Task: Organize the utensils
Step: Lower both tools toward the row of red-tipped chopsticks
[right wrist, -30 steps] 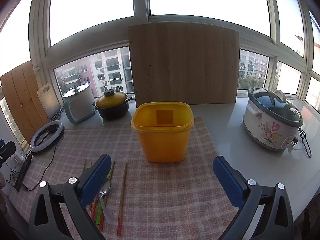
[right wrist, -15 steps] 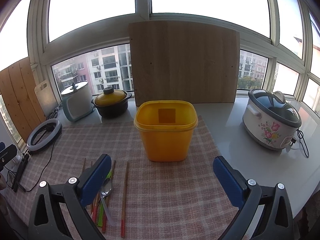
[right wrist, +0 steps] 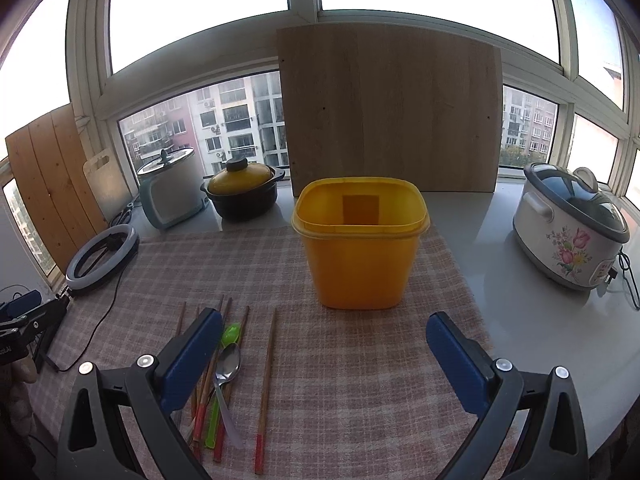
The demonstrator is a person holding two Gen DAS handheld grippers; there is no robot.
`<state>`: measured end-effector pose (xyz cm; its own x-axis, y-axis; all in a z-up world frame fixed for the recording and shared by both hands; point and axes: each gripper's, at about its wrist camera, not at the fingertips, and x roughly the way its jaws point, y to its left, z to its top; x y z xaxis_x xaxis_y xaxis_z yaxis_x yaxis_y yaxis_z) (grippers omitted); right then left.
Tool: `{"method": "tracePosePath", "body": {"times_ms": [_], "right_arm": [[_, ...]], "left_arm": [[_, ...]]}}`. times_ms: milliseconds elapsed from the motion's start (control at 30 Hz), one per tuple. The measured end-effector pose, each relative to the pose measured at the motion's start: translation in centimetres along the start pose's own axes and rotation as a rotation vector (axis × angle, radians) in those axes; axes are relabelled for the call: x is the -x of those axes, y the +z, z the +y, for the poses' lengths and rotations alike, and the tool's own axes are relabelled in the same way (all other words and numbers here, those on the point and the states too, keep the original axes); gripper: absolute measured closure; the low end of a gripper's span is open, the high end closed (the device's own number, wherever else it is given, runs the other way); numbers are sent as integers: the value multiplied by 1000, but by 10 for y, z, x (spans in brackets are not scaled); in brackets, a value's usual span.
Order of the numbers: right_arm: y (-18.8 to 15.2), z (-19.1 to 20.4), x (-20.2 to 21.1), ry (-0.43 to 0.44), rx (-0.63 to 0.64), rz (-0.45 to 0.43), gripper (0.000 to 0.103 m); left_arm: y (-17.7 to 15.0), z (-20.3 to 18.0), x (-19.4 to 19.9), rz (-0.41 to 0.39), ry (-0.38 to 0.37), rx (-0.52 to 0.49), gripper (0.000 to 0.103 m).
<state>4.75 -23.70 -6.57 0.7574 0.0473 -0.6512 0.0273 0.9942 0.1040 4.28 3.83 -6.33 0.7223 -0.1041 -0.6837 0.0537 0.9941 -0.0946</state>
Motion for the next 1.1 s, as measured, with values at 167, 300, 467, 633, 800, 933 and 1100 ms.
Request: {"method": "tracePosePath", "body": {"times_ms": [167,300,467,633,800,933,1100], "right_arm": [[-8,-1,-24,43,7,108,0],[-16,-3,-50,140,-22,221,7],[-30,-4,-84,173,-80,343,26],[-40,5,-114,195,-88,450,48],[-42,16,-136,217,-107,521,61],[-46,25,-145,221,-109,543,65],[-49,33,-152,212,-89,570,68]], "left_arm": [[-11,9,-25,99,-63,12,24],[-20,16,-50,193,-142,72,36],[-29,12,-86,301,-202,107,53],[-32,3,-117,379,-242,116,64],[-32,0,-140,440,-256,125,67],[-30,-2,-154,458,-233,110,73],[-29,-3,-167,486,-247,129,77]]}}
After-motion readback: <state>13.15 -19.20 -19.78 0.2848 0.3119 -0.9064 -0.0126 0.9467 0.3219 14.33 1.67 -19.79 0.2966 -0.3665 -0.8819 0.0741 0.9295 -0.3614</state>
